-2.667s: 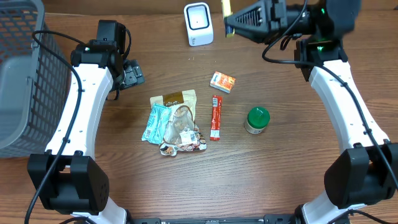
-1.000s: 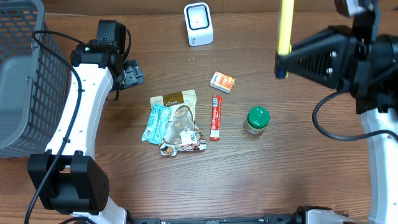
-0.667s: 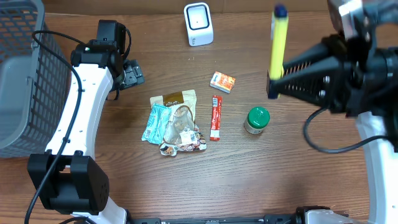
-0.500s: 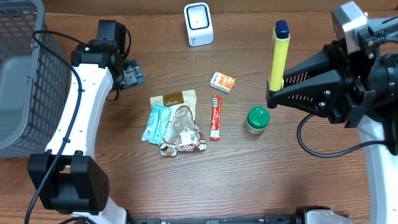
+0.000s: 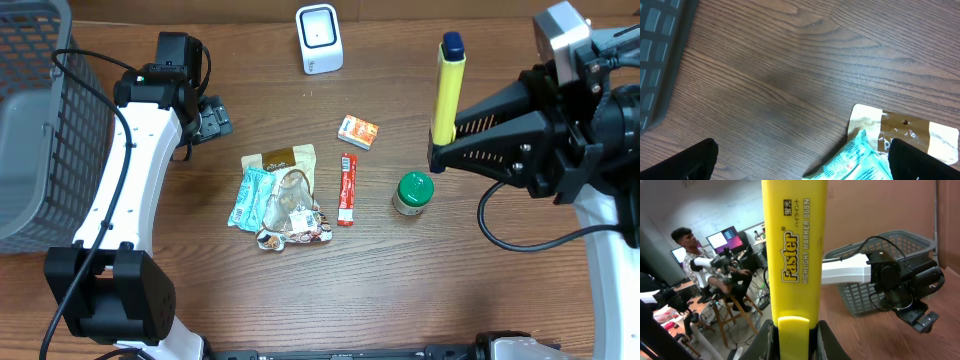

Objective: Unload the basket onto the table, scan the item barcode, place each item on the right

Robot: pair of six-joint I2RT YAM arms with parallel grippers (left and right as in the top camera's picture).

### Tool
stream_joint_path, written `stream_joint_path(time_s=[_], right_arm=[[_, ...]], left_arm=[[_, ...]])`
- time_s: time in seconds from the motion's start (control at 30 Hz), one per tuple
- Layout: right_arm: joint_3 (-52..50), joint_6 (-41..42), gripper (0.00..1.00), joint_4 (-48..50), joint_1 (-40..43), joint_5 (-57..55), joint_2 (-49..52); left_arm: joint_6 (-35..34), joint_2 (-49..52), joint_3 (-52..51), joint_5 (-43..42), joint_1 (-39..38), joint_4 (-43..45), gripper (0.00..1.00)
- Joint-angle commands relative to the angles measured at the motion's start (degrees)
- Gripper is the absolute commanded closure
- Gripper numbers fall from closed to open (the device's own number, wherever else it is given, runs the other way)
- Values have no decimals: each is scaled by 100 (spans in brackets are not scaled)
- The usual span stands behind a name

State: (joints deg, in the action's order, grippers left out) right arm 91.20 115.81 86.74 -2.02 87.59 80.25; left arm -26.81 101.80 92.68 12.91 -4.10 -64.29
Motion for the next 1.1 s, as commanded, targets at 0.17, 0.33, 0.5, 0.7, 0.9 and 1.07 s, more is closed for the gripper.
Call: stream_joint_path(time_s=[0.17, 0.33, 0.5, 0.7, 0.9, 1.07], right_arm=[[68, 304, 96, -1749, -17, 186, 863], [-55, 284, 96, -2424, -24, 186, 1429], [-422, 289, 96, -2455, -168, 188, 1786], [-791, 341, 96, -2883, -382, 188, 1797], [-798, 807, 97, -2927, -407, 227, 1790], [-798, 807, 96, -3842, -391, 227, 1790]], left_arm=[[2, -20, 96, 74, -4, 7, 0], [2, -20, 96, 63, -4, 7, 0], [2, -20, 96, 61, -4, 7, 0], [2, -20, 96, 61, -4, 7, 0], [2, -20, 96, 61, -4, 7, 0], [2, -20, 96, 61, -4, 7, 0]])
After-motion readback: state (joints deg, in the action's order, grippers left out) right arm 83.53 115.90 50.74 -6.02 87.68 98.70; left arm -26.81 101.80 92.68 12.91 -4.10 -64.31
